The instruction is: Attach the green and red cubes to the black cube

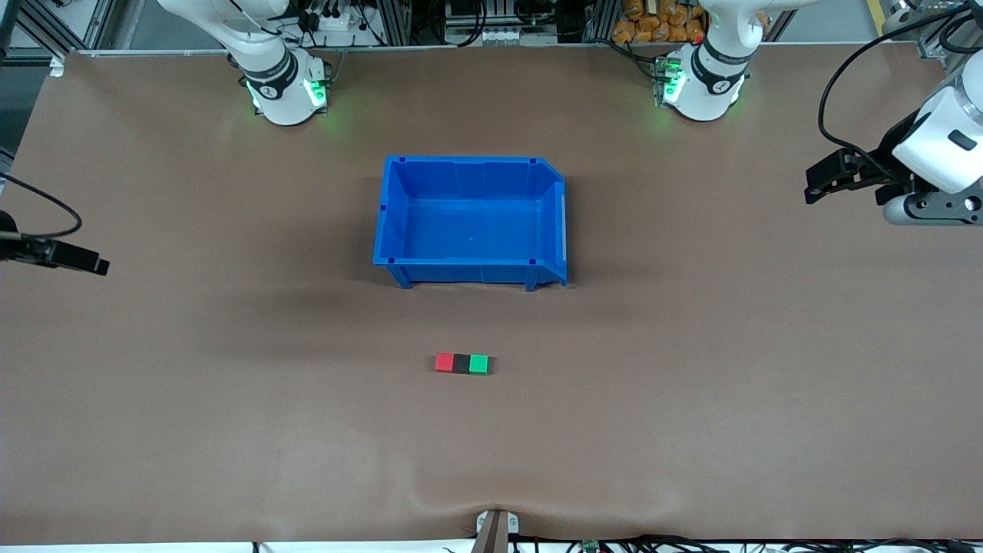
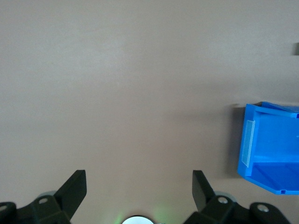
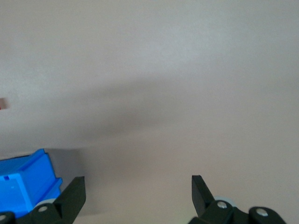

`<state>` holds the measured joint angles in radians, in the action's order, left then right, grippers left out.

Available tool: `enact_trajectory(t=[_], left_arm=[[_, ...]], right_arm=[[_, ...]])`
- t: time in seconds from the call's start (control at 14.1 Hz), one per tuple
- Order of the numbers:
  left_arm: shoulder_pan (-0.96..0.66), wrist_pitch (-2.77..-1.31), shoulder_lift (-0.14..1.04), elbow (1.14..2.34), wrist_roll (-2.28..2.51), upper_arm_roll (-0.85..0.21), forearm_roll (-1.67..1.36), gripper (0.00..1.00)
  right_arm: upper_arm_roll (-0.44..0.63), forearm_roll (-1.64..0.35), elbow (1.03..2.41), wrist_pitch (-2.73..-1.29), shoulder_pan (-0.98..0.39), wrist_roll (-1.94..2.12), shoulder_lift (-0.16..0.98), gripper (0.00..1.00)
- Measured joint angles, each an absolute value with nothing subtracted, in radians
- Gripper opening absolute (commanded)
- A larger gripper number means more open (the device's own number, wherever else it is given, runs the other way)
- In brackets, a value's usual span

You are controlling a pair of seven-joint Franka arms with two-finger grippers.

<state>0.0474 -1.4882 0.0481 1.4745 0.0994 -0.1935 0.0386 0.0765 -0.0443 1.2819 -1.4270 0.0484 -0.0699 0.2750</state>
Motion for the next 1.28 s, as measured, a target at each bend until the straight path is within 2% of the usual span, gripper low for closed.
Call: enact_trajectory(t=[0.57,1.28], left_arm=[[0.048,-1.488,0.048,1.475,0.099,-0.193,0.039,1.0],[0.049,-1.488,0.048,1.475,0.099,-0.193,0.039,1.0]], right_arm=[[0.073,-0.045,1.294,-1.371,0.07,-0.07,0.201,1.0],[0.08,-0.039,1.295,-1.346,0.093,-0.022,0.176,1.0]])
